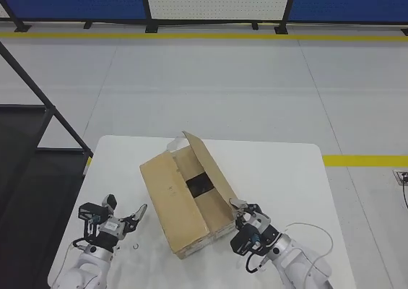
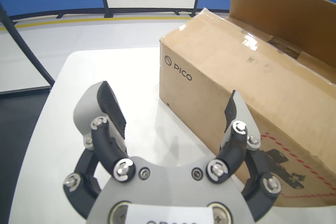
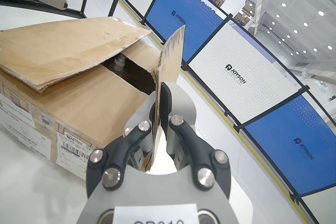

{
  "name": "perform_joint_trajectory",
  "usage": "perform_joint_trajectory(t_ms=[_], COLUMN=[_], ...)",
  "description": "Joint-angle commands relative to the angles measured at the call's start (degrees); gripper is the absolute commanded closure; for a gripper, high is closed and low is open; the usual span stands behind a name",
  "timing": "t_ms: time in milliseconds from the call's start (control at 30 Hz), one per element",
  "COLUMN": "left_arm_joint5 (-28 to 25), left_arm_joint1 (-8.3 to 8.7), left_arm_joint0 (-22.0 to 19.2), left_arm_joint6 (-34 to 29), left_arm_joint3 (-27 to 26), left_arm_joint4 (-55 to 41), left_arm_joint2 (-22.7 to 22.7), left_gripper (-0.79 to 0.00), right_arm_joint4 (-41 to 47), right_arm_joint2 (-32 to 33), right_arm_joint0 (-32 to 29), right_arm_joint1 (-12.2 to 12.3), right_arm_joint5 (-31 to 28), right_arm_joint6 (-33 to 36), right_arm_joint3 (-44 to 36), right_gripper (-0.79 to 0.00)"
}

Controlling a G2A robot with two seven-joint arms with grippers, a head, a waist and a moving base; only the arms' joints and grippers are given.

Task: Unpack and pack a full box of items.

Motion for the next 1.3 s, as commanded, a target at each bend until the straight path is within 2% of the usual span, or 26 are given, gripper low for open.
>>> perform_joint_trajectory(t_ms=[0,67,100,133,367,533,867,1267], left_arm_joint5=[-2.6,-5.1,-6.1,-7.4,-14.8,-17.7,-17.8,-16.6], left_arm_joint1=[0.25,0.51,0.65,0.79,1.73,2.22,2.29,1.88], left_arm_joint0=[0.4,0.8,1.0,1.2,2.2,2.3,-0.2,-3.8], left_arm_joint6=[0.1,0.0,0.0,-0.1,-0.3,-0.4,-1.5,-3.4], left_arm_joint3=[-0.1,-0.3,-0.4,-0.4,-0.9,-0.8,1.2,3.0], left_arm_joint4=[0.9,2.2,2.9,3.6,8.2,10.8,13.1,11.0], left_arm_joint2=[-0.2,-0.4,-0.6,-0.6,-0.9,-0.8,3.4,8.4], left_gripper=[-0.785,-0.785,-0.785,-0.785,-0.785,-0.785,-0.785,-0.785], right_arm_joint4=[0.5,0.8,1.0,1.1,0.7,1.0,0.9,1.5], right_arm_joint2=[-0.1,-0.2,-0.2,-0.2,0.0,0.9,3.7,6.6], right_arm_joint0=[0.4,0.8,0.9,0.9,-0.6,-2.6,-6.8,-11.1], right_arm_joint1=[0.0,0.0,0.0,0.0,0.4,0.9,2.3,3.5], right_arm_joint5=[0.5,0.7,0.9,1.1,2.2,2.3,-0.2,0.3], right_arm_joint6=[0.4,0.6,0.7,0.8,-1.0,-3.8,-13.2,-16.0], right_arm_joint3=[0.4,0.7,0.8,0.8,-1.5,-4.2,-8.7,-10.7], right_gripper=[-0.277,-0.329,-0.385,-0.785,-0.785,-0.785,-0.785,-0.785])
